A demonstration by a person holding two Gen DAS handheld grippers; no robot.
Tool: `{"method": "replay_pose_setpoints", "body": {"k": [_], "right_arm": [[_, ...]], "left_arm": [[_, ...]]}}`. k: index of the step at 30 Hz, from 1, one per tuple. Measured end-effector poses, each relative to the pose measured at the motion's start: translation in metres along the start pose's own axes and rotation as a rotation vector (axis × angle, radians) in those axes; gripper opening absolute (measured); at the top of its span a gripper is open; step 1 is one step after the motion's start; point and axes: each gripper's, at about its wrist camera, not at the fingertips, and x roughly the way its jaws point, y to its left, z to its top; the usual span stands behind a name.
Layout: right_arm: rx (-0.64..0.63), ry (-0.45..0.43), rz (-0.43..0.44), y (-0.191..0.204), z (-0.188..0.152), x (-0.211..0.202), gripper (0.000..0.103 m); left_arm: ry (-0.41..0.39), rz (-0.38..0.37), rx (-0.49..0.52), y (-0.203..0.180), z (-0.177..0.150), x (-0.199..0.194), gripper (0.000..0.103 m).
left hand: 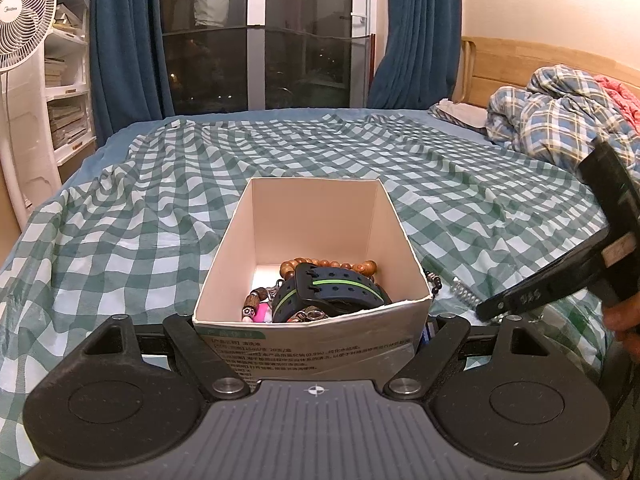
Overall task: Organize jewelry
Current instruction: 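Grasp the silver link chain bracelet with the right tool, then carry the silver link chain with the right tool and drop it into the box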
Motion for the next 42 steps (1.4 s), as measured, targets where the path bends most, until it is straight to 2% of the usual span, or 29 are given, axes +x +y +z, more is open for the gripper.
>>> {"method": "replay_pose_setpoints", "body": {"k": [10,18,26,32,36,42], "right_arm": [[0.053,-0.049,-0.042,-0.014,0.005,-0.027,0.103],[0.136,-0.134,0.042,-0.015,0.017,-0.061,0.103],[0.089,-0.249,0.185,0.032,0.044,-0.123,0.103],[0.021,-0.287,0.312,0.081,0.066,-0.157,0.103],[-0.018,-0.275,0.374,0.111,0.072,-0.160,0.103],[-0.067,-0.244,0.400,0.142,0.075,-0.148,0.103]], "left_arm": [[-0.003,-0.001,0.003,0.001,0.000,-0.002,0.056],[-0.004,0.002,0.000,0.000,-0.001,-0.003,0.056],[-0.013,-0.016,0.016,-0.002,0.000,-0.005,0.056],[-0.022,-0.018,0.017,-0.001,0.001,-0.006,0.056],[-0.032,-0.023,0.022,-0.002,0.001,-0.007,0.056],[-0.048,-0.025,0.043,-0.005,0.002,-0.011,0.056]]}}
